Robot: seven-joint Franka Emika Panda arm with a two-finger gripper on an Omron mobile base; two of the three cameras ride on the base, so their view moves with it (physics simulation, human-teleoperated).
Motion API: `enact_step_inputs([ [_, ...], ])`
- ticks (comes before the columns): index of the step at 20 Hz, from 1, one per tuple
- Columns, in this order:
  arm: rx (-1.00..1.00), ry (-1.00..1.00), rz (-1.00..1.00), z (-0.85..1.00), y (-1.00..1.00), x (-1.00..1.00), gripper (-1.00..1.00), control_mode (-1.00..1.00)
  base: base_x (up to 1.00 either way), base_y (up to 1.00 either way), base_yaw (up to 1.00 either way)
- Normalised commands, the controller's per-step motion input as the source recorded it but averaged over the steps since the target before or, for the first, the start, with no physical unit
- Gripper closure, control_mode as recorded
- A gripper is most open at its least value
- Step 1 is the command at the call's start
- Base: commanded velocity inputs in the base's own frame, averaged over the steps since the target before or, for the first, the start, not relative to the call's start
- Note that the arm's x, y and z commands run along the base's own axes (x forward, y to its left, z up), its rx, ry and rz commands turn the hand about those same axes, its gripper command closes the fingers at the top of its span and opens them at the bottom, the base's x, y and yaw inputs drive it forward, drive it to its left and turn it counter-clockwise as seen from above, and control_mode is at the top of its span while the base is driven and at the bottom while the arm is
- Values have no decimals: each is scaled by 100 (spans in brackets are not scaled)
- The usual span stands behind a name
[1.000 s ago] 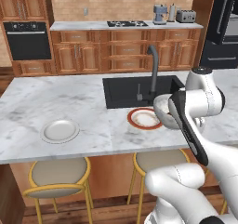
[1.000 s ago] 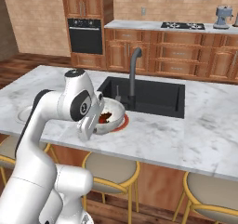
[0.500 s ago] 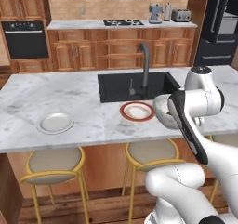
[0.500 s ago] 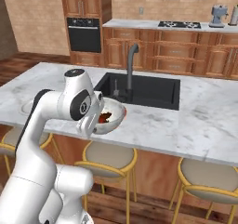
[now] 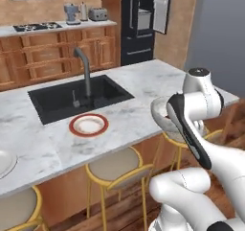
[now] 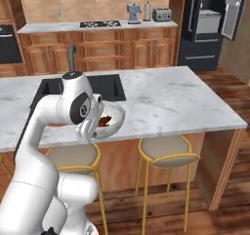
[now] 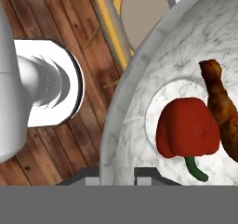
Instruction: Pick the chicken drumstick and bell pepper from their plates and place them in the bowl. Then put the bowl in the fridge.
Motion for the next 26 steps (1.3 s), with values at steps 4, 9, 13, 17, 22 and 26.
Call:
enact_step_inputs([
  [4, 0, 0, 0, 0, 0, 0, 100, 100, 2, -14, -79],
  [9, 0, 0, 0, 0, 0, 0, 100, 100, 1, -15, -79],
  [13, 0, 0, 0, 0, 0, 0, 100, 100, 3, -15, -77],
  [17, 0, 0, 0, 0, 0, 0, 100, 100, 19, -18, -62],
  [22, 0, 0, 0, 0, 0, 0, 100, 100, 58, -7, -33],
  [26, 0, 0, 0, 0, 0, 0, 100, 100, 88, 0, -10],
])
